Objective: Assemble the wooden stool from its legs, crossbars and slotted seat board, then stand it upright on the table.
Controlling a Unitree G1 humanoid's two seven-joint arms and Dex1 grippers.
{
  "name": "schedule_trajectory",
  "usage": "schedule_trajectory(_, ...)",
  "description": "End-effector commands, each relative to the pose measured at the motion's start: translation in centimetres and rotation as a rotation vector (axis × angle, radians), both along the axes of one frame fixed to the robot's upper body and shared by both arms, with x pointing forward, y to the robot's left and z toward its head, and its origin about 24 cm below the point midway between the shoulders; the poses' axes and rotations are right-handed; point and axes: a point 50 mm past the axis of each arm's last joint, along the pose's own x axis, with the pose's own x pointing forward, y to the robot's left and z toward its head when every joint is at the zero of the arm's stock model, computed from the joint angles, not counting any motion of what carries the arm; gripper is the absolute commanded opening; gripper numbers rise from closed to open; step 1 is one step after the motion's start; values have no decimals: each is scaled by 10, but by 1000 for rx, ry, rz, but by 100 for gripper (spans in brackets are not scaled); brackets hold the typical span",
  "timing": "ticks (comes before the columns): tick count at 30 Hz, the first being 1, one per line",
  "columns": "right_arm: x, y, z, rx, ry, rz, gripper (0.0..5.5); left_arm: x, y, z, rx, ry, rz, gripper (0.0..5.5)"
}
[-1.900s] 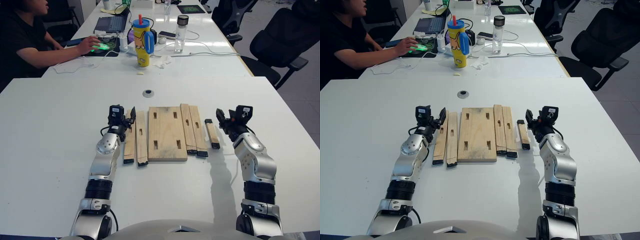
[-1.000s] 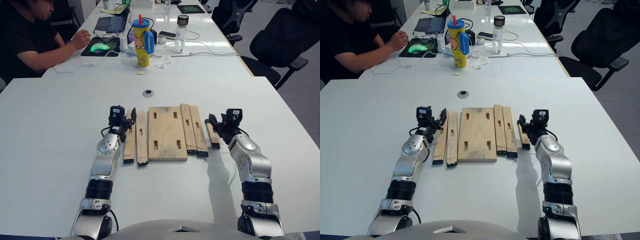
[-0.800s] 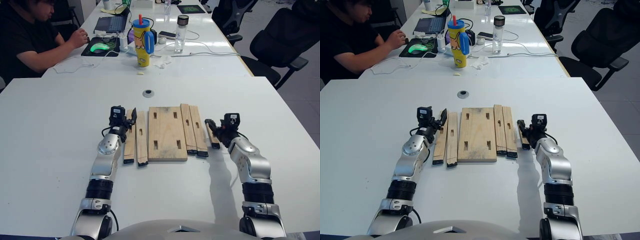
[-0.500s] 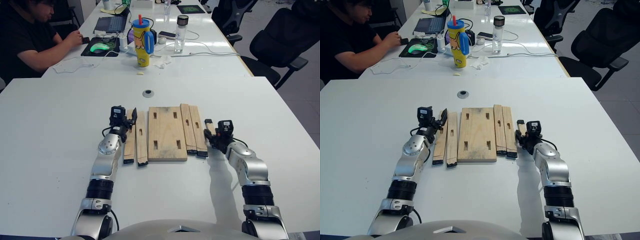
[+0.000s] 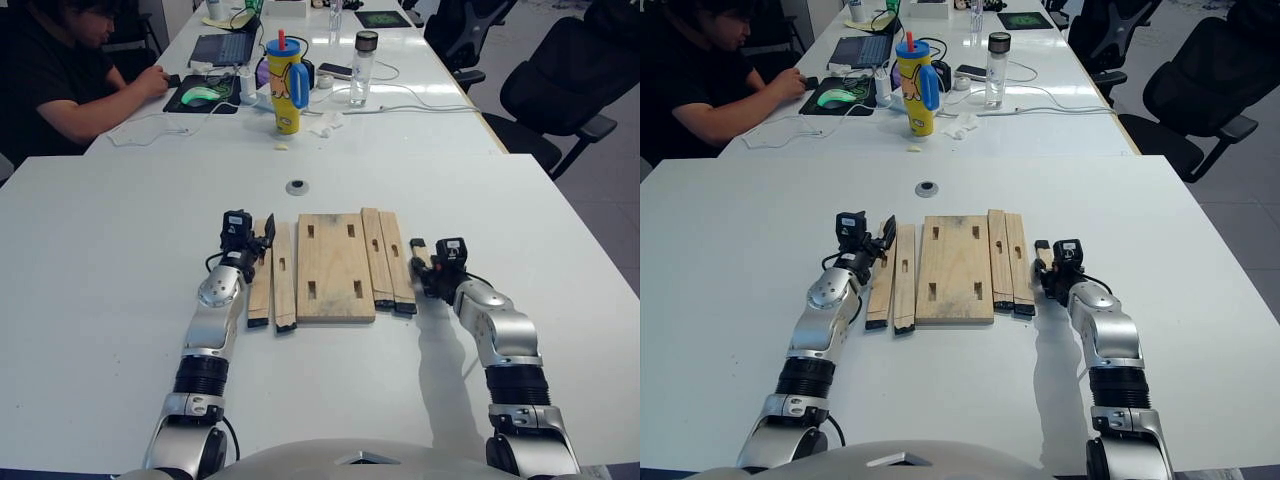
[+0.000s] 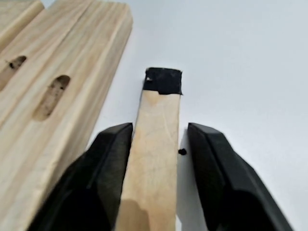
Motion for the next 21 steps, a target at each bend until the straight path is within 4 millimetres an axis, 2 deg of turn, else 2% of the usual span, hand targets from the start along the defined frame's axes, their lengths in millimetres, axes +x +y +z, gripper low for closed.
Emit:
schedule_trajectory(1, -12, -7, -27, -22, 136, -41, 152, 5, -1, 3, -9, -12, 5, 341)
schedule_trajectory(4, -3, -5, -19, -47, 55, -24, 130, 9, -2, 6, -27, -18, 4, 341)
schedule_trajectory(7, 18, -3, 9, 40, -140, -70, 130, 15, -9, 25, -93, -53, -48, 341)
schedule_trajectory(11, 31, 15, 56, 43, -442, 54, 130, 16, -21, 48, -180, -80, -182, 341)
schedule_trajectory(14, 30, 30, 72, 55, -555, 150, 130, 13, -31, 69, -381, -78, -328, 341)
schedule_trajectory(17, 23, 48, 75, 28, -611, 307, 130, 8, -39, 90, -605, -58, -480, 341)
schedule_trajectory(21, 9, 65, 81, -8, -713, 468, 130, 2, -40, 101, -868, 27, -618, 341)
